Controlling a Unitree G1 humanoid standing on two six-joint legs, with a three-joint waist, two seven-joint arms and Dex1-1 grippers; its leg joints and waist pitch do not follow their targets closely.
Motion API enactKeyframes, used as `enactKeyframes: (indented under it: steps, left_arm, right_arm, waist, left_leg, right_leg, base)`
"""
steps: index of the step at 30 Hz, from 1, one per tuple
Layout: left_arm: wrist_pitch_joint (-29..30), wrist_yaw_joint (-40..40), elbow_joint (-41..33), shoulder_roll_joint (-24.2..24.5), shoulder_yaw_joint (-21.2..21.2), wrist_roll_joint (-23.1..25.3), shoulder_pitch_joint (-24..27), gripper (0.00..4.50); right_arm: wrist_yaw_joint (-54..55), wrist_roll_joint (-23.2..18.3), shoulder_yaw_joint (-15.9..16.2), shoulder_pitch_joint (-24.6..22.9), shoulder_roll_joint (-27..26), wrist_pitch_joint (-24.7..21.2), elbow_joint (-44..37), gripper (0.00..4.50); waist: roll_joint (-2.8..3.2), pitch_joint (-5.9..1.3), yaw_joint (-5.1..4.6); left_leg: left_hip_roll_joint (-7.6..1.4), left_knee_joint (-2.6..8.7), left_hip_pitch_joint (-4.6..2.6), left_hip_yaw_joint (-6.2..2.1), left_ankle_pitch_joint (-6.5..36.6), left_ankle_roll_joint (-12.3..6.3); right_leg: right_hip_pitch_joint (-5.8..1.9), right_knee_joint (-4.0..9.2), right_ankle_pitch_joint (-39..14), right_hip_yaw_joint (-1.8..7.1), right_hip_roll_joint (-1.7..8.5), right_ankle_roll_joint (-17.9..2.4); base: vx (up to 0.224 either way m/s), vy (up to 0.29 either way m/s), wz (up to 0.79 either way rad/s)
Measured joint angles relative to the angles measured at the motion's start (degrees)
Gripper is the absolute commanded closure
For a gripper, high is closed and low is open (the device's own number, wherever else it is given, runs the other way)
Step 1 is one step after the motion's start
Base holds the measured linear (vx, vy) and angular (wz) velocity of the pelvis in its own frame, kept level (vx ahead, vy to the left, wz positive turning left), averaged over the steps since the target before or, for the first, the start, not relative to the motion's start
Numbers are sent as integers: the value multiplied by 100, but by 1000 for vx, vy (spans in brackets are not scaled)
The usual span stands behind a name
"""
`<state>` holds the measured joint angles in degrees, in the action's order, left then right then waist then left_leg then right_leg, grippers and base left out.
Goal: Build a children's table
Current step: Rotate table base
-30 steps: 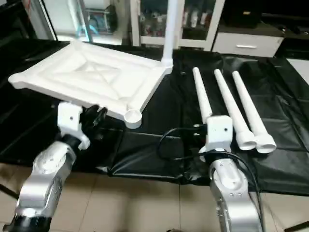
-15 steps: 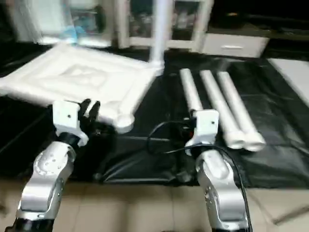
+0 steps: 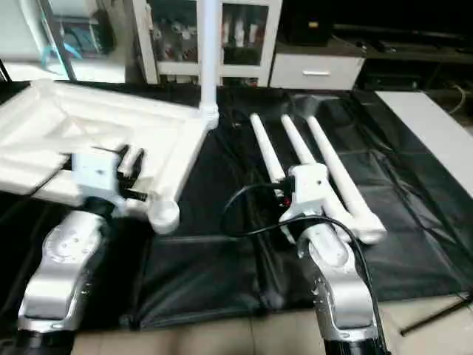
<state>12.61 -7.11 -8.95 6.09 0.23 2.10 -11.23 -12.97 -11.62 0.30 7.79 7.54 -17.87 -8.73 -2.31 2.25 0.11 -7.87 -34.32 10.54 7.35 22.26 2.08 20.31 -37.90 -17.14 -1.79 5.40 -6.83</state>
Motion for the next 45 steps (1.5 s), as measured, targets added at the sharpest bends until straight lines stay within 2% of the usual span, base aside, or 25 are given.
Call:
enactKeyframes:
  steps: [1, 2, 3, 4, 5, 6, 7, 8, 10, 11, 12, 13, 14, 15, 17, 19, 23, 26, 29, 35, 37, 40, 42, 43, 45]
  left_arm:
    - [26, -9, 13, -76, -109, -5, -71, 309]
    - [33, -18, 9, -142, -250, -14, -96, 309]
    - [38, -27, 7, -147, -308, -17, -94, 309]
    - [45, -28, -4, -79, -284, -16, -110, 309]
    - [46, -29, -58, -6, -211, -16, -104, 309]
    - [66, -29, -79, 122, -71, -14, -51, 309]
    - [102, -21, -16, 181, 128, -16, -43, 309]
    - [113, -48, 17, 150, 127, -31, -36, 309]
    - [108, -258, 15, 100, 27, -156, -49, 309]
    - [104, -368, 15, 101, -57, -222, -57, 309]
    - [98, -434, 14, 98, -128, -243, -73, 309]
    - [67, -583, 15, 113, -218, -304, -98, 309]
    - [72, -715, 33, 82, -340, -382, -99, 309]
    - [67, -857, 20, 54, -537, -470, -99, 309]
    - [62, -1166, 15, 142, -688, -597, -100, 309]
    - [70, -1333, 19, 280, -683, -617, -61, 309]
    - [63, -1053, 52, 84, -423, -578, -52, 309]
    - [66, -826, 76, -127, -380, -632, -52, 309]
    - [133, -627, 152, -152, -336, -651, -51, 309]
    - [327, -581, 256, -176, -285, -633, -53, 309]
    - [307, -570, 258, -179, -287, -612, -69, 309]
    - [277, -507, 265, -174, -300, -588, -80, 309]
    - [277, -500, 283, -165, -326, -574, -80, 309]
    - [277, -500, 289, -159, -341, -573, -79, 309]
    - [275, -500, 293, -160, -345, -569, -79, 309]
  right_arm:
    - [3, 2, -72, -85, 45, -3, 4, 68]
    - [11, 7, -166, -145, 94, -10, 28, 68]
    - [36, 18, -235, -139, 110, -15, 47, 68]
    - [57, 24, -240, -83, 90, -15, 40, 68]
    - [67, 24, -214, 20, 65, -14, 10, 68]
    - [83, 21, -112, 102, -111, -32, 15, 68]
    - [87, 7, 74, 107, -223, -63, -62, 68]
    - [139, 17, 94, 69, -215, -139, -79, 68]
    - [368, 106, 22, 72, -86, -465, -194, 68]
    - [480, 145, -44, 73, -48, -580, -232, 68]
    - [539, 167, -107, 75, -29, -642, -249, 68]
    - [633, 213, -177, 89, 10, -740, -267, 68]
    - [694, 214, -314, 48, 41, -849, -275, 68]
    - [740, 214, -459, 36, 66, -945, -264, 68]
    - [816, 248, -605, 165, 195, -1152, -302, 68]
    - [816, 277, -616, 248, 266, -1264, -424, 68]
    - [764, 244, -484, 138, 238, -1268, -705, 68]
    - [678, 246, -410, -210, 214, -1177, -787, 68]
    - [680, 251, -391, -306, 197, -1115, -811, 68]
    - [749, 232, -431, -303, 130, -1193, -927, 68]
    - [749, 217, -428, -300, 97, -1204, -931, 68]
    - [747, 203, -428, -283, 93, -1210, -932, 68]
    - [746, 202, -430, -273, 85, -1223, -932, 68]
    - [745, 199, -429, -254, 71, -1244, -932, 68]
    - [744, 198, -427, -248, 51, -1283, -932, 68]
  waist:
    - [25, 20, 69]
    - [50, 26, 209]
    - [125, 24, 350]
    - [256, 23, 527]
    - [383, 26, 556]
    - [403, 37, 562]
    - [334, 21, 509]
    - [335, 17, 531]
    - [278, -15, 496]
    - [189, -47, 477]
    - [73, -55, 443]
    - [-176, -41, 402]
    - [-110, 9, 402]
    - [-73, 38, 486]
    - [21, 52, 557]
    - [120, 46, 534]
    - [134, 72, 447]
    - [106, 140, 303]
    - [115, 159, 141]
    - [110, 161, 12]
    - [103, 138, 9]
    - [97, 53, 17]
    - [121, -13, 40]
    - [141, -30, 64]
    - [193, -63, 152]
  left_leg:
    - [15, -432, 177, -41, 42, -434]
    - [30, -866, 368, -84, 30, -425]
    - [50, -1215, 628, -135, -25, -282]
    - [20, -1147, 939, -226, -142, -77]
    - [-106, -572, 978, -262, -459, -32]
    - [-57, -672, 968, -251, -338, -21]
    - [43, -657, 910, -272, -278, -103]
    - [74, -587, 822, -265, -260, -137]
    - [227, -454, 689, -205, -252, -208]
    - [327, -406, 637, -120, -236, -236]
    - [466, -369, 586, -21, -220, -260]
    - [666, -370, 528, 130, -162, -308]
    - [690, -438, 553, 97, -153, -308]
    - [674, -500, 587, 2, -176, -271]
    - [436, -460, 742, -267, -257, -98]
    - [240, -500, 848, -206, -319, 23]
    - [202, -457, 846, -51, -372, 10]
    - [175, -326, 739, 95, -447, 4]
    - [160, -300, 774, 116, -503, 5]
    - [151, -276, 810, 105, -547, -19]
    - [152, -296, 932, 100, -598, -79]
    - [155, -465, 1332, 50, -688, -204]
    - [148, -580, 1604, -34, -753, -288]
    - [115, -610, 1741, -56, -813, -316]
    - [35, -593, 1928, -10, -940, -358]
  right_leg:
    - [-145, 99, -40, 125, -51, 250]
    - [-260, 162, -64, 229, -91, 305]
    - [-408, 274, -67, 299, -146, 319]
    - [-581, 388, -70, 301, -231, 334]
    - [-622, 355, -124, 144, -314, 314]
    - [-530, 15, -240, 56, -219, 254]
    - [-265, -673, -295, -71, -193, 318]
    - [-119, -789, -306, -145, -259, 458]
    - [284, -643, -151, -322, -352, 758]
    - [440, -422, 51, -350, -342, 784]
    - [503, -95, 345, -337, -297, 726]
    - [518, 203, 874, -138, -209, 531]
    - [494, 150, 810, 26, -211, 580]
    - [465, 165, 800, 102, -241, 592]
    - [447, 216, 806, 102, -321, 596]
    - [439, 277, 827, 92, -386, 529]
    - [409, 300, 809, 78, -291, 512]
    - [327, 315, 751, 90, -216, 610]
    - [347, 316, 749, 89, -211, 616]
    - [367, 310, 799, 84, -213, 604]
    - [473, 307, 830, 78, -216, 591]
    - [794, 292, 1006, 20, -218, 643]
    - [952, 329, 1139, -88, -221, 630]
    - [1006, 435, 1242, -222, -219, 602]
    - [1071, 624, 1398, -378, -202, 506]
  base:
    - [184, 172, 33]
    - [184, 172, 33]
    - [151, 198, 31]
    - [14, 163, 13]
    - [14, 163, 13]
    - [6, 133, 5]
    - [162, 130, 20]
    - [162, 130, 20]
    - [180, 125, 14]
    - [174, 122, 7]
    - [170, 90, 11]
    - [168, 34, 28]
    - [168, 34, 28]
    - [127, 28, 27]
    - [0, 0, 0]
    - [-27, -43, 6]
    - [-29, 6, 6]
    - [-63, -18, 20]
    - [0, 0, 0]
    - [0, 0, 0]
    - [0, 0, 0]
    - [-23, 2, 4]
    - [-94, 3, 12]
    - [-176, -12, 15]
    - [-205, -6, 16]
